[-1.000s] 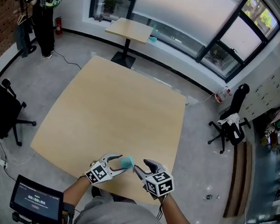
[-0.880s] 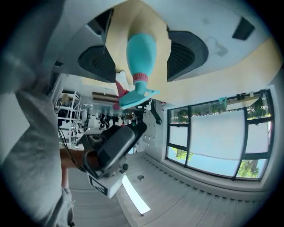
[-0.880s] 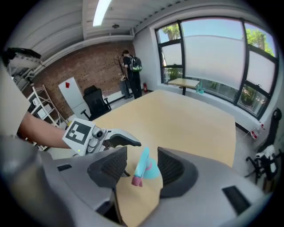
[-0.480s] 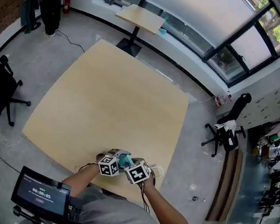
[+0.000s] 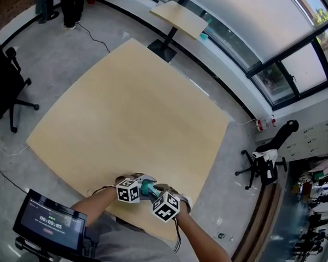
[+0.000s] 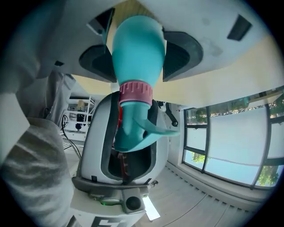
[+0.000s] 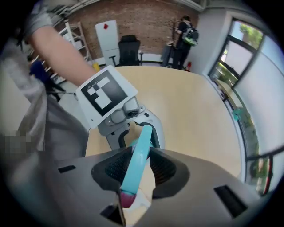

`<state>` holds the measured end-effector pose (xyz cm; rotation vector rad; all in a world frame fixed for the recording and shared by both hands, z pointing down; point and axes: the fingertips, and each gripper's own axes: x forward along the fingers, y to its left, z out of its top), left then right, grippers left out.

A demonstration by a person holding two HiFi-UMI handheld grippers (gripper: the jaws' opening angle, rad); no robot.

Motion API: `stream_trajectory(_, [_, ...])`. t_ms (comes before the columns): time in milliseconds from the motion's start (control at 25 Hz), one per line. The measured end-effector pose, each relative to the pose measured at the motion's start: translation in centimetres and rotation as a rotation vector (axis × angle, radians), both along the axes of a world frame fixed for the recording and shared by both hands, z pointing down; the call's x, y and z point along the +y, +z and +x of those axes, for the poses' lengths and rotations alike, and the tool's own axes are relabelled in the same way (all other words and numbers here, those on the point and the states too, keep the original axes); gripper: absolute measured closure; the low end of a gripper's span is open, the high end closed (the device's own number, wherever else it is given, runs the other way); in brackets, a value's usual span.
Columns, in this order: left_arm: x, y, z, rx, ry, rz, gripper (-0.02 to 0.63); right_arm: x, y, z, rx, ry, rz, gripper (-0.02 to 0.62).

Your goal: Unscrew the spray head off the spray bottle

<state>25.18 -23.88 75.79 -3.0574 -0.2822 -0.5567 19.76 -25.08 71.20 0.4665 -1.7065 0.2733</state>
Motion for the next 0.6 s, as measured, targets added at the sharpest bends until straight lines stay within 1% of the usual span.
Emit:
stream_trajectory(40, [0.1, -0.1, 0.0, 0.001, 0.008, 0.001, 0.281, 0.1, -0.1, 0.0, 0.020, -0.120, -0.001, 0.468])
stream_trajectory(120, [0.3, -0.2, 0.1, 0.003, 0.015, 0.003, 0.281, 0.5, -0.4, -0.2, 0.057, -0.414, -0.005, 0.468])
stream_trajectory(200, [0.4, -0.2, 0.2, 0.006, 0.010, -0.001, 0.281, 1.0, -0.6, -0.3, 0.108, -0.765, 0.016, 0.468])
stream_trajectory(280, [0.4, -0.3, 0.3, 0.010, -0.001, -0.008, 0.281, 1.6, -0.6, -0.1, 0.228, -1.159, 0.072, 0.468])
stream_trajectory(320, [0.4, -0.3, 0.3, 0.012, -0.010, -0.011, 0.281, 1.9, -0.4, 0.1, 0.290, -1.308, 0.099, 0.466])
stream_trajectory(360, [0.3, -0.3, 0.3, 0.015, -0.022, -0.013, 0.281, 1.9, -0.3, 0.2, 0.321, -1.371, 0.117, 0.466])
stream_trajectory(400, [0.2, -0.3, 0.3, 0.020, -0.041, -0.015, 0.281, 1.7, -0.3, 0.3, 0.320, -1.341, 0.129, 0.464])
stream_trajectory(440, [0.0, -0.4, 0.4, 0.025, -0.068, -0.019, 0.281, 1.1, -0.5, 0.4, 0.302, -1.239, 0.145, 0.460])
stream_trajectory(520, [-0.3, -0.5, 0.7, 0.035, -0.133, -0.032, 0.281, -0.7, -1.5, 1.5, 0.275, -0.943, 0.196, 0.393])
stream_trajectory(600, [-0.6, -0.6, 1.0, 0.042, -0.197, -0.035, 0.281, -2.1, -2.9, 3.6, 0.254, -0.613, 0.231, 0.339])
